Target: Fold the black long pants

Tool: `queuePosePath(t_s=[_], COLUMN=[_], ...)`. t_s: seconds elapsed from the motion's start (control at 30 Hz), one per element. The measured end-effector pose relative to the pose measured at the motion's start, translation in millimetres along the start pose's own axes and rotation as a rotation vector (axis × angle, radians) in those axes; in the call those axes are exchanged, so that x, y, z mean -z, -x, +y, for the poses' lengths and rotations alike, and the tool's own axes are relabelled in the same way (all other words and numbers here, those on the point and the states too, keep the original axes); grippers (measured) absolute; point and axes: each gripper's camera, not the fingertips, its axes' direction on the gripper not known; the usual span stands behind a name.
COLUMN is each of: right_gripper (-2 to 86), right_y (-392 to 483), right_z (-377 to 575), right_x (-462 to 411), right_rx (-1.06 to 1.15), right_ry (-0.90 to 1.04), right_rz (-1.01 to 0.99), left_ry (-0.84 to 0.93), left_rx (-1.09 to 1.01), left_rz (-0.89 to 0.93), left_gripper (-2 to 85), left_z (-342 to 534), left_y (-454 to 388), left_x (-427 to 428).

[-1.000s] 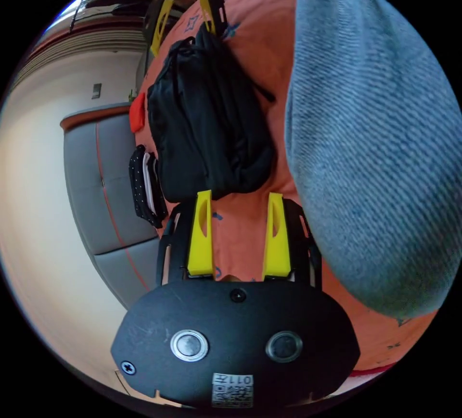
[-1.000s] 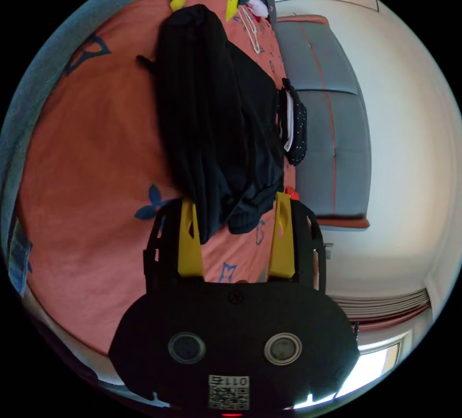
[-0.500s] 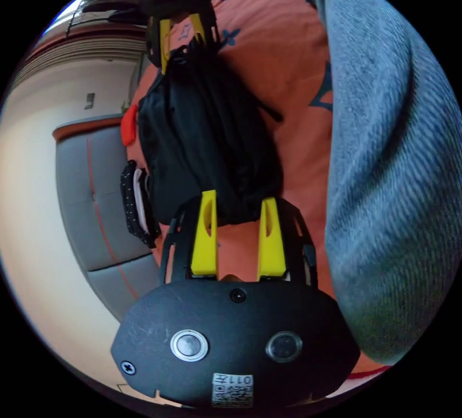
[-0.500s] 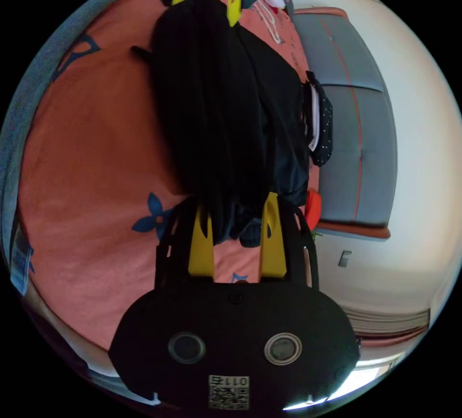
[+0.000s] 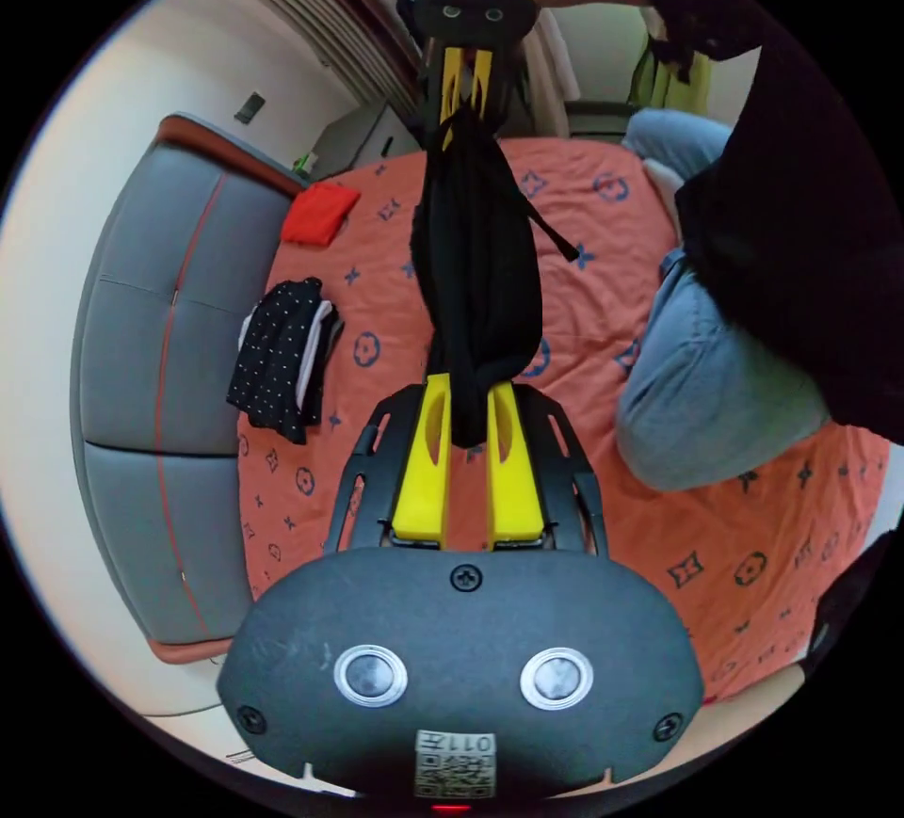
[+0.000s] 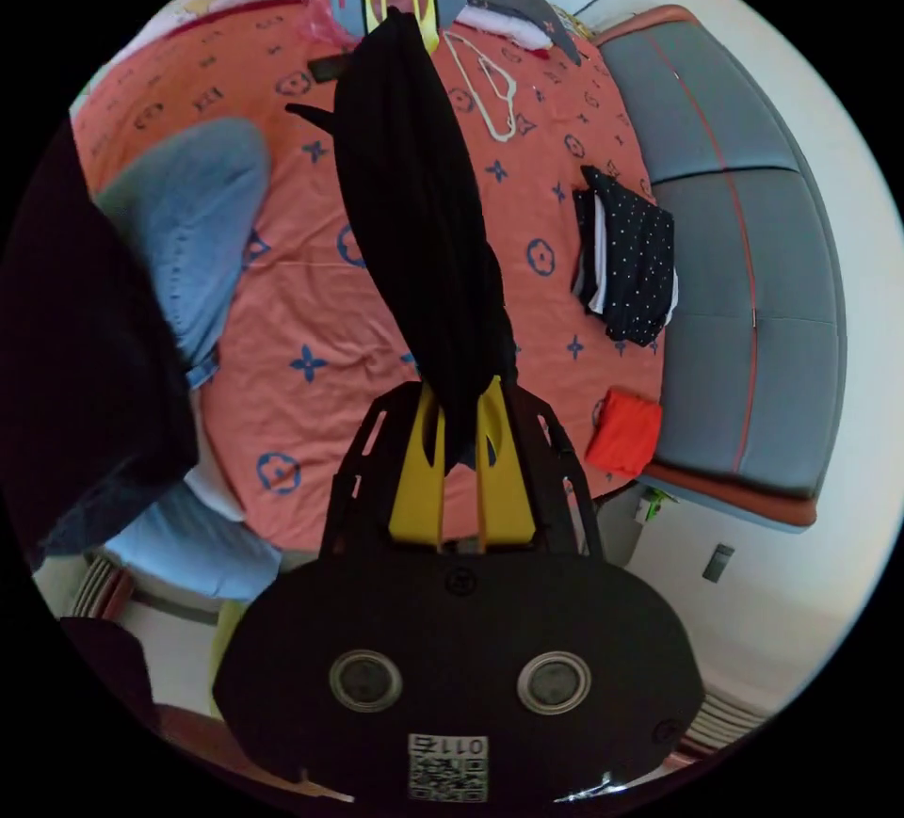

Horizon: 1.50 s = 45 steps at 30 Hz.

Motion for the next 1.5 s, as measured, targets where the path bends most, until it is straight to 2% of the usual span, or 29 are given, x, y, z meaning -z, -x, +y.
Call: queuePosePath(t_s=[0.07, 0.13, 0.2, 0.37, 0.57, 0.63, 0.77, 0.83, 0.93, 1.0, 1.07, 1.13, 1.3, 1.4, 1.5], right_gripper=[4.3, 3.7, 3.4, 3.0, 3.7, 4.1, 4.7, 5.1, 5.6, 5.8, 6.0, 6.3, 6.5, 6.6, 6.6], right_y=[-21.6, -48.4, -63.3, -88.7, -105.6, -98.7, -76.7, -61.6, -57.4, -65.4, -82.6, -111.5, -173.1, -208.1, -229.8], right_z=[10.5, 24.1, 29.5, 32.1, 48.2, 50.6, 47.8, 44.5, 45.1, 47.6, 50.4, 50.3, 44.1, 42.8, 43.5], right_x=[34.0, 69.6, 79.5, 65.7, 55.6, 25.8, -60.6, -122.8, -159.6, -158.8, -154.8, -151.8, -145.1, -140.4, -133.5], right_rx=[0.009, -0.004, -0.019, -0.061, -0.102, -0.100, -0.090, -0.071, -0.118, -0.152, -0.196, -0.218, -0.203, -0.220, -0.230], right_ry=[-0.021, -0.060, -0.077, -0.033, -0.052, -0.040, 0.017, 0.054, 0.038, 0.017, -0.003, 0.005, 0.061, 0.073, 0.067], right_rz=[-0.082, -0.191, -0.203, -0.064, 0.211, 0.316, 0.355, 0.264, 0.126, 0.126, 0.071, -0.036, -0.242, -0.334, -0.346], left_ry=[-0.020, -0.046, -0.022, 0.058, 0.070, 0.105, 0.119, 0.129, 0.214, 0.206, 0.263, 0.205, 0.219, 0.225, 0.243], left_rx=[-0.003, 0.030, 0.017, 0.040, -0.095, -0.207, -0.334, -0.304, -0.275, -0.274, -0.210, -0.075, 0.005, 0.012, 0.119], left_rz=[0.032, 0.140, 0.106, 0.005, -0.291, -0.395, -0.497, -0.465, -0.395, -0.472, -0.430, -0.309, -0.097, -0.156, -0.219], left_gripper=[2.9, 2.9, 2.8, 2.6, 2.3, 2.3, 2.8, 3.6, 5.6, 7.4, 10.1, 14.2, 20.6, 21.3, 19.7], left_z=[-3.9, -7.6, -13.2, -32.1, -57.1, -65.4, -66.3, -64.1, -56.3, -44.9, -35.8, -34.6, -92.0, -122.6, -142.9], left_y=[17.3, 41.8, 48.8, 66.9, 47.4, 19.1, -37.5, -70.1, -101.5, -111.4, -103.9, -82.1, -58.7, -55.5, -44.2], left_x=[37.1, 74.7, 82.0, 60.4, 51.3, 13.7, -89.2, -158.0, -202.4, -201.7, -195.6, -168.2, -157.2, -175.5, -191.6])
